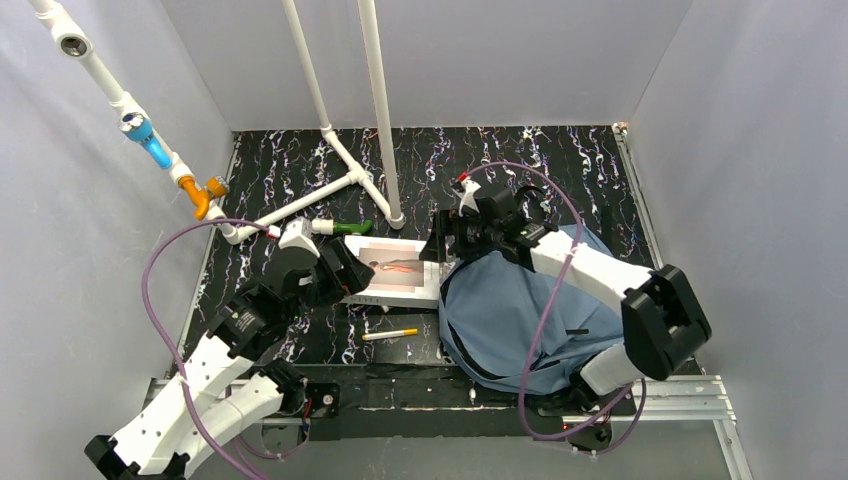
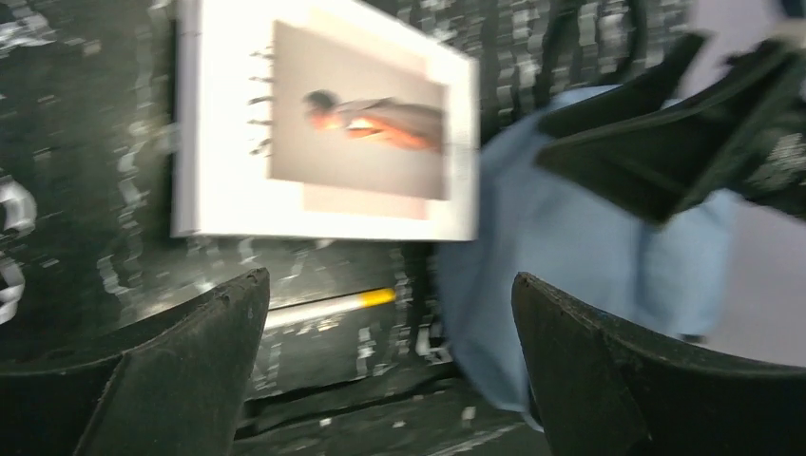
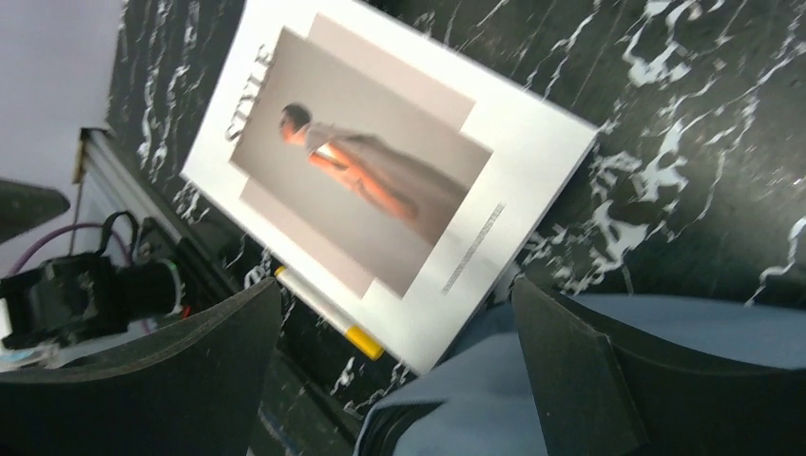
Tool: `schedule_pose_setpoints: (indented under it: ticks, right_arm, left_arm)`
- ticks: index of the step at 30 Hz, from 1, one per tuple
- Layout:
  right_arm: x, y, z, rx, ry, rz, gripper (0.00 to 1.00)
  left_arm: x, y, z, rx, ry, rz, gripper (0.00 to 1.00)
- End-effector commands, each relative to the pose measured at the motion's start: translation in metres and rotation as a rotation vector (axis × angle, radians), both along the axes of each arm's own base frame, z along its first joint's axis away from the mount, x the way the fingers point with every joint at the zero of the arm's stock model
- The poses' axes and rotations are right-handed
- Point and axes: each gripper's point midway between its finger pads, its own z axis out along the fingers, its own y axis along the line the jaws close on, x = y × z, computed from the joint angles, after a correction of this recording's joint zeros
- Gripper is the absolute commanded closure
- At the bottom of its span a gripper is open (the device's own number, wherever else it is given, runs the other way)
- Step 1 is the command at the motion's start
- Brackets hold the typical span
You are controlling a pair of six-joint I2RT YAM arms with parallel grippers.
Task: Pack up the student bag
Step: Pick up the book from the center of the board.
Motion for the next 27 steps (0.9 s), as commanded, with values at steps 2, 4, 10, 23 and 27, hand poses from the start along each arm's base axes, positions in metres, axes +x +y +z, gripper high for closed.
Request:
schedule_pose_setpoints:
  ticks: [2,4,10,23,27]
  right_arm:
    - [0.034,0.003,-0.018,-0.082,-0.047,-0.032,0.02]
    - [0.043,0.0,-0.029,-0.115,-0.051,-0.071,0.02]
    - [0.052,0.001,-0.064,-0.159,0.005,-0.063,0.08]
    - [0.054,0.002,-0.092,-0.003,0.202,-0.059,0.33]
    - [0.053,0.0,-0.095,0.044,0.234,-0.059,0.37]
  left_arm:
    - [-0.012,0.054,-0.057,0.306,0.129,0.107,0.02]
    - [-0.009,0.059,-0.06,0.325,0.155,0.128,0.02]
    - [0.018,0.043,-0.079,0.23,0.175,0.03,0.02]
    - [0.051,0.045,-0.099,-0.248,0.232,-0.062,0.02]
    - [0.061,0.039,-0.104,-0.368,0.225,-0.061,0.02]
